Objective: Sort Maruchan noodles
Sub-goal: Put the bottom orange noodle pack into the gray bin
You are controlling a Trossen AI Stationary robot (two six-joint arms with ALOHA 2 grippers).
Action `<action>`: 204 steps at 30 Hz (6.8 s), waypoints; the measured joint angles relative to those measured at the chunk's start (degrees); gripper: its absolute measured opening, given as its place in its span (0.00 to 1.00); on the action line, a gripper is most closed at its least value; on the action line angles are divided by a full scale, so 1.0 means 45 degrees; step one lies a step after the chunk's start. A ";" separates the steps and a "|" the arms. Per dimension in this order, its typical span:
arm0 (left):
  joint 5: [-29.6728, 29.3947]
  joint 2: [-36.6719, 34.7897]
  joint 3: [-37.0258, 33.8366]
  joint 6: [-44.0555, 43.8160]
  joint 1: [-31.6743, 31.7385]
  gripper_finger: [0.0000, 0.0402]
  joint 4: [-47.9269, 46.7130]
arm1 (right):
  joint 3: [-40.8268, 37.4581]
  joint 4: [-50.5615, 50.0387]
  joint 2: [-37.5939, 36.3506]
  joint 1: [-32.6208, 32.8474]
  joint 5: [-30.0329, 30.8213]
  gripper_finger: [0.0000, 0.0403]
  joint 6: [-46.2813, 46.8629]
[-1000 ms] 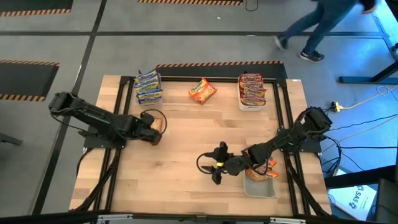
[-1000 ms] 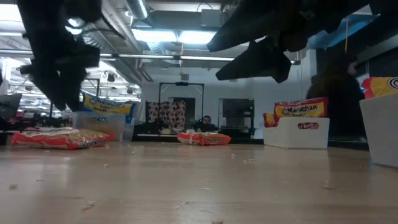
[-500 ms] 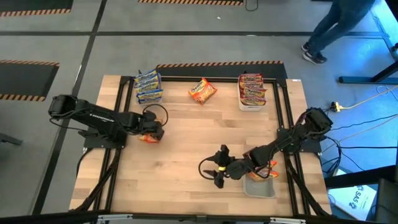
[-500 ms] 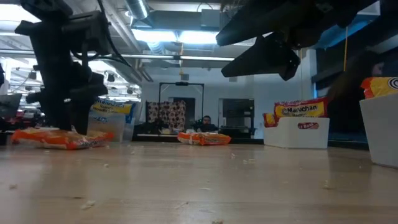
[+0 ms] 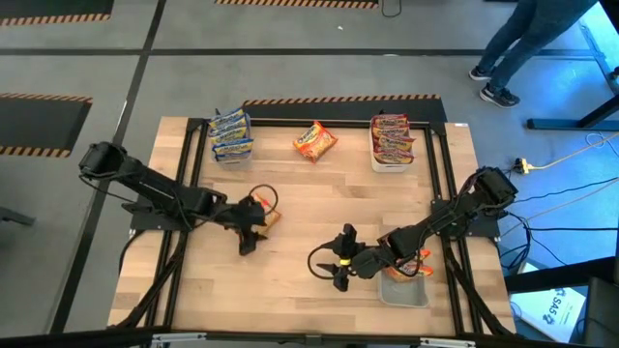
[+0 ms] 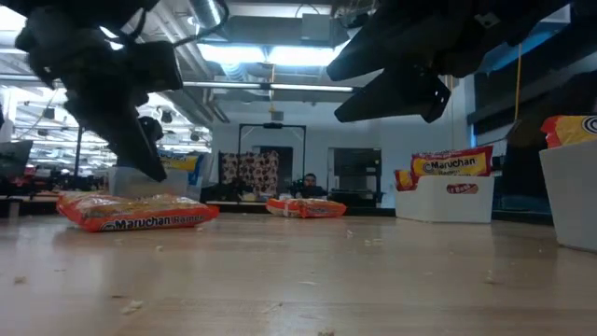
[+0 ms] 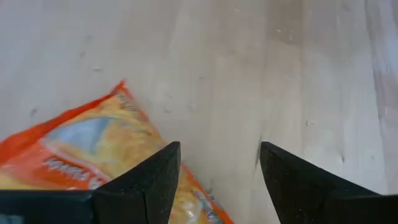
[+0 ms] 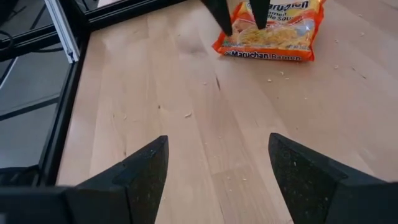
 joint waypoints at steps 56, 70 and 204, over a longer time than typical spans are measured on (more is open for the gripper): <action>-0.0194 0.2861 0.1507 -0.2729 -0.3702 0.54 0.2222 | 0.0217 0.0848 0.0014 -0.1981 -0.2242 0.65 0.1328; -0.4836 0.5623 0.1574 -0.2610 -0.5256 0.54 0.3076 | 0.3241 0.0686 0.3070 -0.5082 -0.7171 0.65 0.0190; -0.4854 0.1016 0.1511 -0.3240 -0.5560 0.54 0.0609 | 0.5067 -1.9641 -0.1700 0.8340 -0.0635 0.02 1.0145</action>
